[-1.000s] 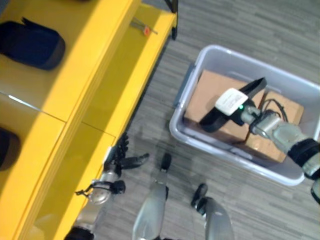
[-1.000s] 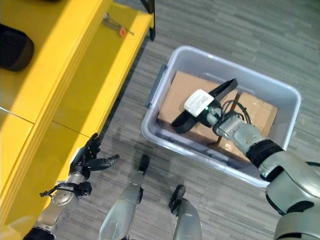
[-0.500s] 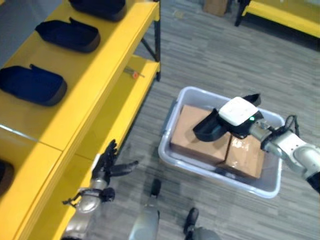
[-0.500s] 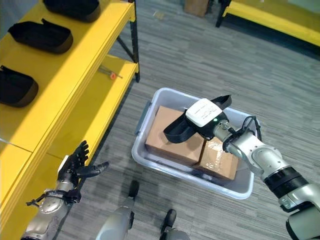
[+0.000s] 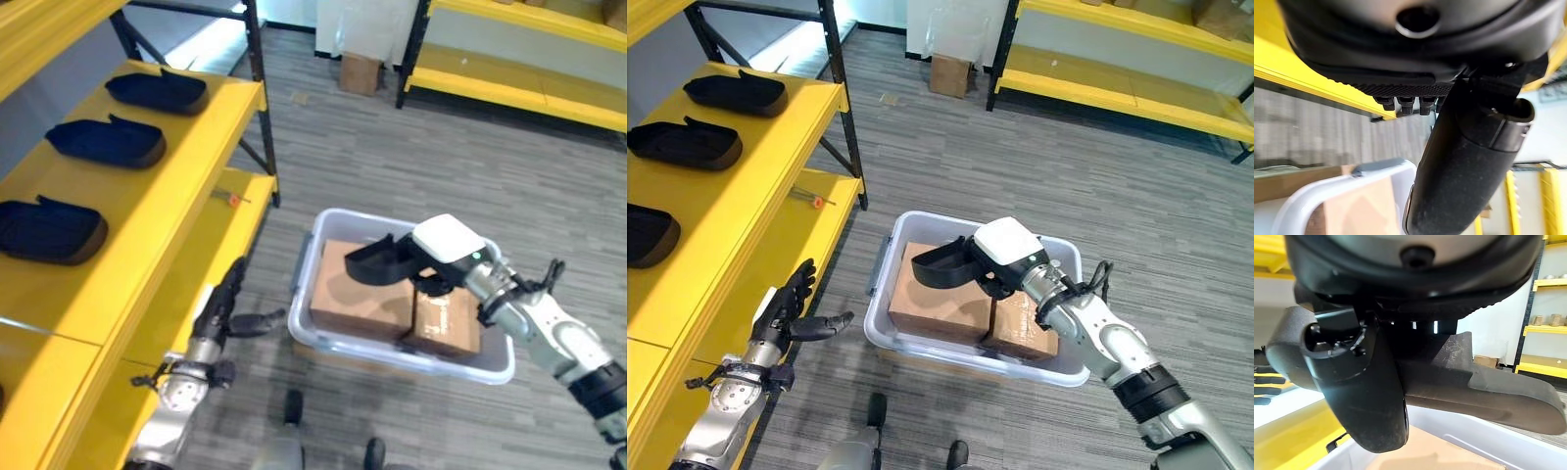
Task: Move parts from the plastic box to the shelf.
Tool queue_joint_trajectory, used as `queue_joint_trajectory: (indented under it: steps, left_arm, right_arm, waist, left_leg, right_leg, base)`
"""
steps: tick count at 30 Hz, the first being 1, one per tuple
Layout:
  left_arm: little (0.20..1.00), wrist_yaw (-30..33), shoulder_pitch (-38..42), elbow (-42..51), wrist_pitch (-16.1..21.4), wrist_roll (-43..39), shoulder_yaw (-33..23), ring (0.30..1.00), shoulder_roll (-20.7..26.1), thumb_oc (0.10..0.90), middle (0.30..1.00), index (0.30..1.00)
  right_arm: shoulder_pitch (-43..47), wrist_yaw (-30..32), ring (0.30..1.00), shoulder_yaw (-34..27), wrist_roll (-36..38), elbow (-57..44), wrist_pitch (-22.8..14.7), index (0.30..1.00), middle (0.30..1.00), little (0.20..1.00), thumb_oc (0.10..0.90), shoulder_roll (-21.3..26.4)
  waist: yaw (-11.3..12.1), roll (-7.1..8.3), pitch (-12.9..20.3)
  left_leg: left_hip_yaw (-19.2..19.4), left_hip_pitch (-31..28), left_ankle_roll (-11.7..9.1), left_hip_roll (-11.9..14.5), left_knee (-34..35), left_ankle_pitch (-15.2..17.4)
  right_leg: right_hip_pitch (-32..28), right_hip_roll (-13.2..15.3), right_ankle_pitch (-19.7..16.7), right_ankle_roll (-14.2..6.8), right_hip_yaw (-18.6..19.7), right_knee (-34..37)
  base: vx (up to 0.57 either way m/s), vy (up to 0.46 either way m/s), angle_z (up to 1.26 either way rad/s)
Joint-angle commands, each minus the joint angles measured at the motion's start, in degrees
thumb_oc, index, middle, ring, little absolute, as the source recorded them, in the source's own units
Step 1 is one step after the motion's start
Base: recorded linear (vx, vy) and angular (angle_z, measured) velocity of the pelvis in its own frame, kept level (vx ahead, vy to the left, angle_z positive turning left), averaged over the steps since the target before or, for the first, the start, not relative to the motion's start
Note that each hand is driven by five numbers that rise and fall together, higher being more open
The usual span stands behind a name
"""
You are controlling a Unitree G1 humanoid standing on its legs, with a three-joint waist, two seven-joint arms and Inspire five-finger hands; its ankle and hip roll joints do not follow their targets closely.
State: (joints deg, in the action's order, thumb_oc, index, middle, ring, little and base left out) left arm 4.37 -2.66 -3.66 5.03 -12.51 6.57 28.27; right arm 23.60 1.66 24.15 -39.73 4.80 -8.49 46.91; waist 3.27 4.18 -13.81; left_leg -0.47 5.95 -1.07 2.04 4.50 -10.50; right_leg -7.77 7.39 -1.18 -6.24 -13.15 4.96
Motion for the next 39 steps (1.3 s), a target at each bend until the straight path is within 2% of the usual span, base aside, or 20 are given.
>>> queue_joint_trajectory:
  steps: [1, 2, 3, 4, 7, 13, 28, 39]
  left_arm:
    - [1.0, 2.1, 3.1, 2.0, 5.7, 5.6, 2.5, 1.0, 2.4, 0.9, 1.0, 1.0]
    - [1.0, 2.5, 3.7, 2.4, 5.7, 7.6, 2.6, 1.0, 3.1, 0.9, 1.0, 1.0]
    - [1.0, 4.1, 5.2, 3.6, 5.8, 13.3, 3.3, 1.0, 4.6, 0.9, 1.0, 1.0]
    - [1.0, 4.2, 5.2, 3.6, 5.8, 13.4, 3.3, 1.0, 4.6, 0.9, 1.0, 1.0]
    - [1.0, 7.2, 6.7, 5.2, 5.8, 21.7, 3.6, 1.0, 5.9, 0.9, 1.0, 1.0]
    - [1.0, 9.7, 8.0, 6.1, 6.3, 28.5, 4.1, 1.0, 7.1, 0.9, 1.0, 1.0]
    - [1.0, 14.3, 11.8, 6.7, 6.9, 39.9, 6.9, 1.0, 9.3, 0.9, 1.0, 1.0]
    - [1.0, 16.6, 14.6, 8.3, 7.5, 42.8, 8.8, 1.0, 9.2, 0.9, 1.0, 1.0]
  right_arm:
    - [7.2, 4.6, 0.3, -1.2, 4.2, -0.2, 0.0, 0.3, 0.3, 0.3, 0.4, -0.8]
    - [7.4, 4.9, 0.3, -1.5, 4.7, -0.1, 0.2, 0.3, 0.3, 0.3, 0.4, -1.3]
    - [8.3, 5.6, 0.3, -1.6, 5.8, -0.1, 0.0, 0.3, 0.3, 0.3, 0.4, -2.8]
    - [8.3, 5.6, 0.3, -1.6, 5.9, 0.0, 0.0, 0.3, 0.3, 0.3, 0.4, -2.8]
    - [9.4, 5.8, 0.3, -1.0, 7.0, -0.5, -0.3, 0.3, 0.3, 0.3, 0.4, -4.2]
    - [10.4, 5.9, 0.3, -0.1, 8.0, -1.2, -0.8, 0.3, 0.3, 0.3, 0.4, -4.7]
    - [12.1, 6.6, 0.3, 1.7, 11.4, -3.3, -2.1, 0.3, 0.3, 0.3, 0.4, -6.2]
    - [14.3, 7.1, 0.3, 4.0, 12.6, -3.4, -2.5, 0.3, 0.3, 0.3, 0.4, -8.5]
  waist:
    - [0.1, 0.98, 11.2]
    - [-0.3, 0.91, 11.5]
    - [-0.8, 0.94, 11.9]
    - [-0.7, 0.96, 11.9]
    - [-1.3, 1.27, 12.3]
    - [-1.6, 1.65, 12.5]
    - [-2.2, 2.63, 12.7]
    - [-2.5, 2.81, 12.7]
  left_leg:
    - [-0.2, -5.1, -1.7, 4.0, 0.5, 7.0]
    - [0.1, -5.4, -1.6, 4.0, 0.5, 7.1]
    - [0.7, -6.4, -1.5, 4.3, 0.5, 7.5]
    - [0.8, -6.4, -1.5, 4.3, 0.5, 7.5]
    - [1.7, -7.6, -1.5, 4.5, 0.5, 8.1]
    - [2.4, -8.1, -1.5, 4.6, 0.5, 8.4]
    - [3.2, -8.8, -1.4, 4.9, 0.5, 8.5]
    - [3.7, -8.9, -1.4, 4.9, 0.5, 8.7]
  right_leg:
    - [4.4, 3.7, -2.3, -3.1, 0.9, -2.6]
    - [4.3, 3.7, -2.2, -3.0, 1.3, -2.7]
    - [4.1, 3.7, -1.9, -3.0, 2.1, -2.8]
    - [4.1, 3.6, -1.9, -3.0, 2.2, -2.8]
    - [3.7, 3.5, -1.6, -2.9, 3.1, -2.8]
    - [3.6, 3.3, -1.6, -2.8, 3.8, -2.6]
    - [3.4, 3.2, -1.9, -2.6, 4.4, -2.3]
    - [3.6, 3.2, -2.1, -2.6, 5.1, -2.0]
  base:
    - [0.02, 0.02, -0.18]
    - [0.04, 0.029, -0.22]
    - [0.04, 0.022, -0.16]
    - [0.05, 0.015, -0.25]
    - [0.03, 0.001, -0.16]
    - [0.01, 0.0, -0.09]
    - [0.01, 0.0, -0.03]
    - [0.0, 0.0, 0.0]
